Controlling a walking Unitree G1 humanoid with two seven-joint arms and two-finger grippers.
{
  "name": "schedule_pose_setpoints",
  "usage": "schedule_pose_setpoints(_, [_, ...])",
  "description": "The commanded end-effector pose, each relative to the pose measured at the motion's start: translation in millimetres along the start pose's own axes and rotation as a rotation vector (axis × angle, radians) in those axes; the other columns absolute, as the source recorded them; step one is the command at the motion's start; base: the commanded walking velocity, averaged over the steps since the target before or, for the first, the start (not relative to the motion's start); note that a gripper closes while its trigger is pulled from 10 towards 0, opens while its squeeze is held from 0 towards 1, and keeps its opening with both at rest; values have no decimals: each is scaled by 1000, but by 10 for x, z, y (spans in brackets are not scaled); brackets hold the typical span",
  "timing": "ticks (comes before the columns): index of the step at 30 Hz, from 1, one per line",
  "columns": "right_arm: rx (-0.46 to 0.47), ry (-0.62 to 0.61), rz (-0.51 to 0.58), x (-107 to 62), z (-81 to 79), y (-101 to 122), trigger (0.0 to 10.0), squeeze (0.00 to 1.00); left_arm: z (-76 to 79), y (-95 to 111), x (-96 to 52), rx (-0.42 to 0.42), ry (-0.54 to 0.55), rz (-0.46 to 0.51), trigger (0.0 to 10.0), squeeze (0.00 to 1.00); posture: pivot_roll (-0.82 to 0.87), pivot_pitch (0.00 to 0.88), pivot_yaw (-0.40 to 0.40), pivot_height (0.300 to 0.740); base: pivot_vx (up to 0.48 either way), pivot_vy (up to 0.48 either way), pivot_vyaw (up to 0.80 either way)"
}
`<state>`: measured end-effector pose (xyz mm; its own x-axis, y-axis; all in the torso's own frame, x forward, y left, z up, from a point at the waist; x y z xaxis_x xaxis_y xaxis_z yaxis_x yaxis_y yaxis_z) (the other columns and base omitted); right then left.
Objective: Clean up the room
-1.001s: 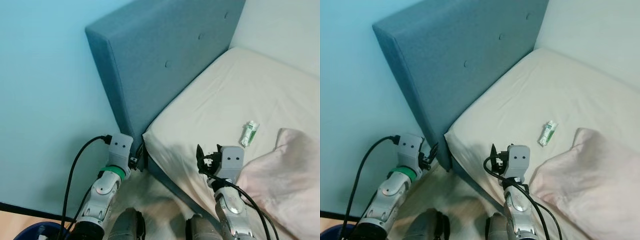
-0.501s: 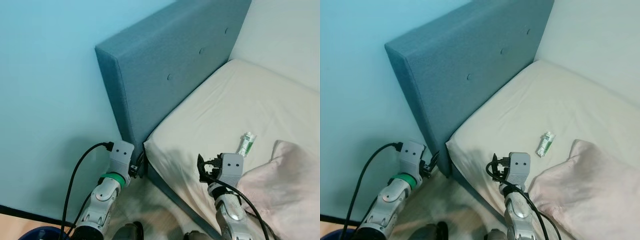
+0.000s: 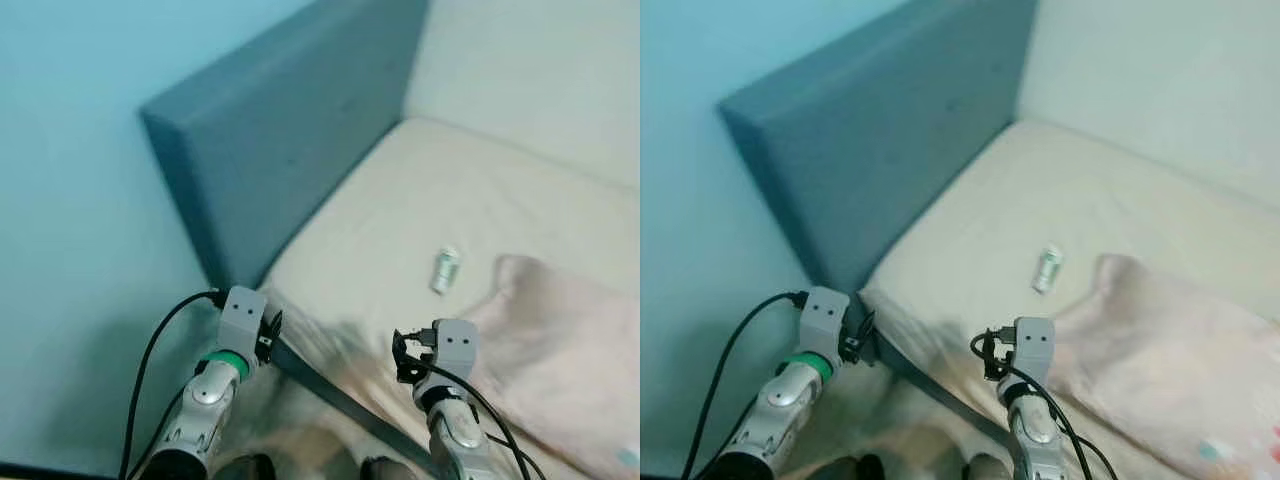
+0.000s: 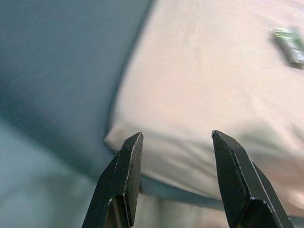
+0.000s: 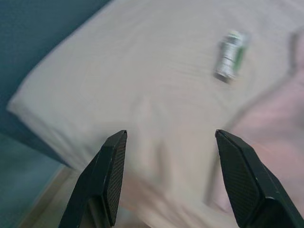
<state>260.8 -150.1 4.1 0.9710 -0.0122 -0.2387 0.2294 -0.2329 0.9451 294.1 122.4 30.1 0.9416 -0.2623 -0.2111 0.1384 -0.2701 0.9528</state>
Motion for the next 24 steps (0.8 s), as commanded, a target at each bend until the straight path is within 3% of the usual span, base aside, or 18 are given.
schedule_pose_setpoints(1, [2, 11, -33, -16, -26, -68, 10000, 0, -13, -44, -12, 8, -2, -23, 10000, 0, 12, 97, 90, 740, 0, 0, -800])
schedule_pose_setpoints(11, [-2, -7, -46, 24, -8, -73, 10000, 0, -51, -40, 47, 13, 24, -43, 10000, 0, 9, 107, 101, 740, 0, 0, -800])
schedule_pose_setpoints(13, [-5, -3, -28, 58, 4, -6, 10000, 0, -61, 32, 71, -16, 38, -5, 10000, 0, 6, 112, 103, 740, 0, 0, -800])
schedule_pose_setpoints(24, [-16, -10, -20, 86, 51, 31, 10000, 0, -51, 56, 89, -41, 44, 6, 10000, 0, -1, 128, 93, 740, 0, 0, -800])
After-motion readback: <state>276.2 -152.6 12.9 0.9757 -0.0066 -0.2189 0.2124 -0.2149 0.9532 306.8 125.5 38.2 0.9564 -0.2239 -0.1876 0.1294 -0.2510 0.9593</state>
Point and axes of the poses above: a point about 5 cm out from each wrist's last joint towards the gripper, its own x axis pointing out of the wrist towards the gripper, its own y axis along the axis of the wrist's last joint, z = x × y, the point moved 1 cm from there along x, pointing out of the wrist towards the gripper, and after that the axes turned 7 degrees about x, right-handed, at the moved point
